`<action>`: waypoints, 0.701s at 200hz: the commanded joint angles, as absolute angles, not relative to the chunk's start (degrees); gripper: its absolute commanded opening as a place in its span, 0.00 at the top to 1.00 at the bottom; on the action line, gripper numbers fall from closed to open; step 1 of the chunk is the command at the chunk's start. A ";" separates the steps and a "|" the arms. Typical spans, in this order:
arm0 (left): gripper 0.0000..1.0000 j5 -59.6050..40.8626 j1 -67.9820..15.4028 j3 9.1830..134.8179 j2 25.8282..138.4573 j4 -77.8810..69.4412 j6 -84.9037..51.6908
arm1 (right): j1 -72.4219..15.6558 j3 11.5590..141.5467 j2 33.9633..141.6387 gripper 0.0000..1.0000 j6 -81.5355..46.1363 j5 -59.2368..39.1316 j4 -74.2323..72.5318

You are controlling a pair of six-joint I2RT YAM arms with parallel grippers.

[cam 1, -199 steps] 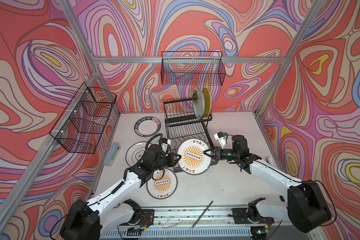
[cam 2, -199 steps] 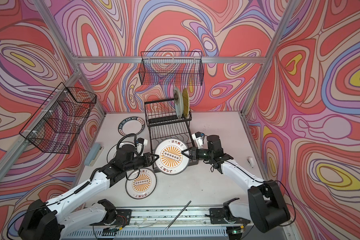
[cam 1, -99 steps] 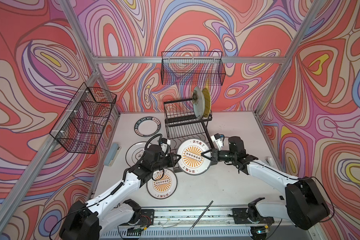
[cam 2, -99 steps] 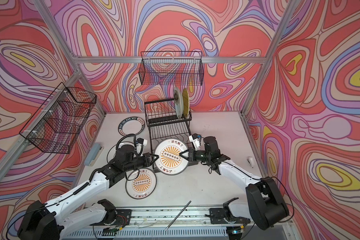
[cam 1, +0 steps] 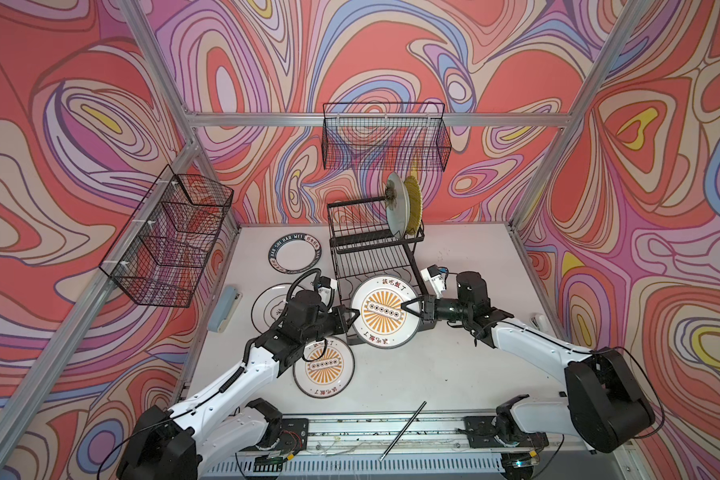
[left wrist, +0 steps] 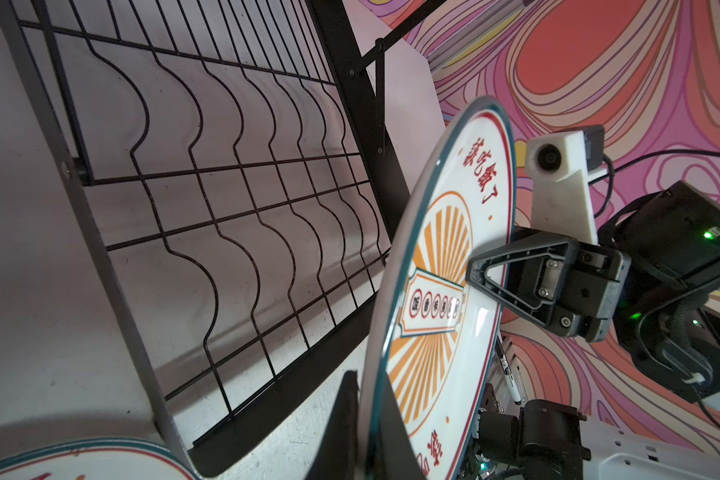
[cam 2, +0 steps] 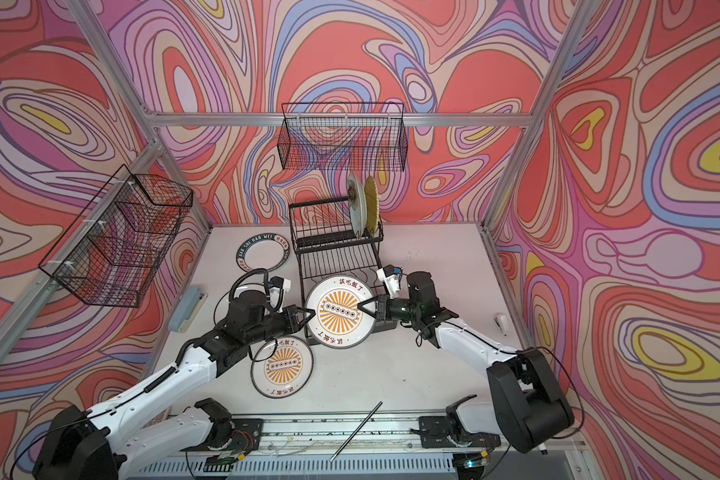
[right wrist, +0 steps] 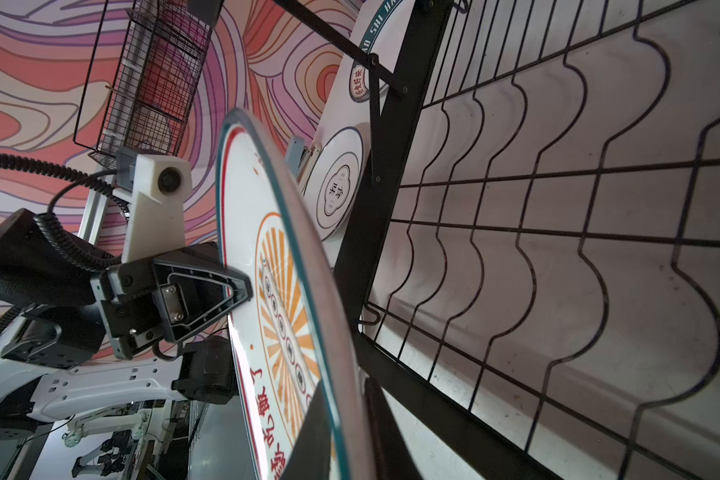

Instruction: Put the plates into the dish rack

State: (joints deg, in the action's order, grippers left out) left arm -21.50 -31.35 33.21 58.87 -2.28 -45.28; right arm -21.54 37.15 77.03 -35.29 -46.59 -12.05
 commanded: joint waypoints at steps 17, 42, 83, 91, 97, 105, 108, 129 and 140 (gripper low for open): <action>0.72 -21.40 -32.24 33.47 57.47 -1.63 -43.34 | -23.02 37.79 77.83 1.00 -36.37 -42.53 -12.98; 0.62 -20.74 -32.26 33.40 56.23 -0.35 -42.94 | -23.01 38.45 77.08 1.00 -36.07 -40.40 -10.98; 0.54 -19.56 -32.21 32.87 54.19 1.38 -42.41 | -23.03 40.02 74.13 1.00 -34.41 -35.65 -5.99; 0.54 -19.51 -32.26 32.87 53.93 1.70 -42.28 | -23.03 40.31 73.38 1.00 -34.19 -34.96 -5.11; 0.53 -19.43 -32.26 32.86 53.69 1.92 -42.26 | -23.01 40.51 72.78 1.00 -34.02 -34.53 -4.57; 0.53 -19.33 -32.26 32.84 53.46 2.26 -42.08 | -23.03 40.80 72.15 1.00 -33.80 -33.96 -3.78; 0.53 -19.29 -32.26 32.87 53.32 2.30 -42.02 | -23.03 40.90 71.87 1.00 -33.69 -33.75 -3.48; 0.52 -19.13 -32.26 32.78 52.64 2.75 -41.92 | -23.02 41.95 69.96 1.00 -33.00 -32.55 -1.20; 0.52 -19.07 -32.25 32.63 52.32 2.90 -41.92 | -23.02 42.60 68.82 1.00 -32.49 -31.93 0.19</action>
